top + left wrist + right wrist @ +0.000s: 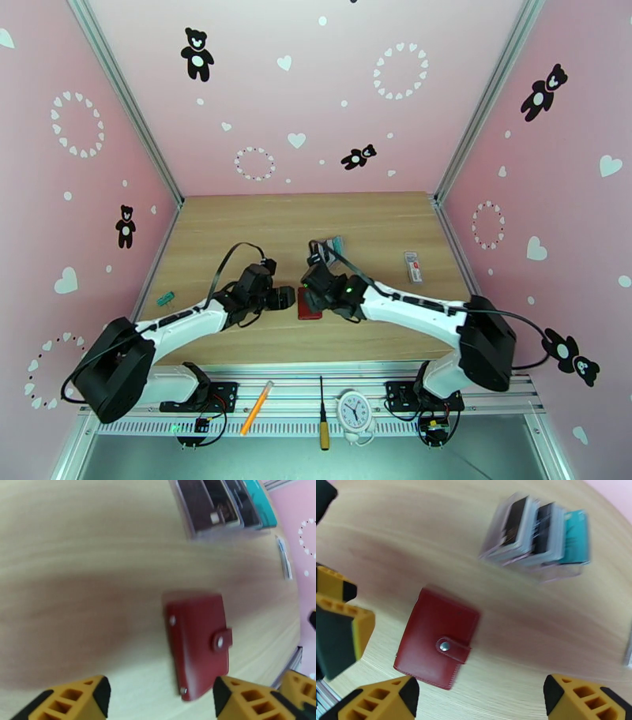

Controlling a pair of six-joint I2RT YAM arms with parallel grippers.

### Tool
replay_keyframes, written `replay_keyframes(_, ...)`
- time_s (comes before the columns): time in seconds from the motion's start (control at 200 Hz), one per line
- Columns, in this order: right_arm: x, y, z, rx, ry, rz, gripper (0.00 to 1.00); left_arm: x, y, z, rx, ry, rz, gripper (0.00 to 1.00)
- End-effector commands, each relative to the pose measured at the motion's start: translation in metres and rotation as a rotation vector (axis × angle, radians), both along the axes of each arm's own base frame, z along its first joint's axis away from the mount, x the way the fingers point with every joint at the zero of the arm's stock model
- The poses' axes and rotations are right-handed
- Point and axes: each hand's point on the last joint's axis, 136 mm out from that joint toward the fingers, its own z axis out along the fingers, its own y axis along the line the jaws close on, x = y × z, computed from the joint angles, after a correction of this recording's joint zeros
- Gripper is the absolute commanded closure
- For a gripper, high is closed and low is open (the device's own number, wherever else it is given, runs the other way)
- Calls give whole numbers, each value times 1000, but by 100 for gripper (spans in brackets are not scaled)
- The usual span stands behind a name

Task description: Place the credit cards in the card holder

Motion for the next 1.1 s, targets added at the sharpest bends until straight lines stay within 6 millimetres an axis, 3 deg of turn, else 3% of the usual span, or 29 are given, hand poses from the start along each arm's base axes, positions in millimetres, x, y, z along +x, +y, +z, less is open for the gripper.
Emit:
replay_keyframes(0.0, 2, 9, -8, 2, 14, -27, 19, -14, -2, 4, -61, 14, -13, 31)
replay_keyframes(0.225, 0, 23, -38, -37, 98, -13, 29, -27, 8, -5, -81, 29, 20, 36)
replay_keyframes(0.501, 1, 35, -51, -43, 143, -17, 42, -31, 10, -10, -86, 36, 22, 36)
replay_keyframes(0.691, 4, 42, -61, -57, 161, -32, 43, -32, 11, -10, -80, 35, 20, 36)
replay_keyframes(1.096, 3, 29, -68, -100, 167, -82, 43, -33, 14, -9, -75, 30, 29, 36)
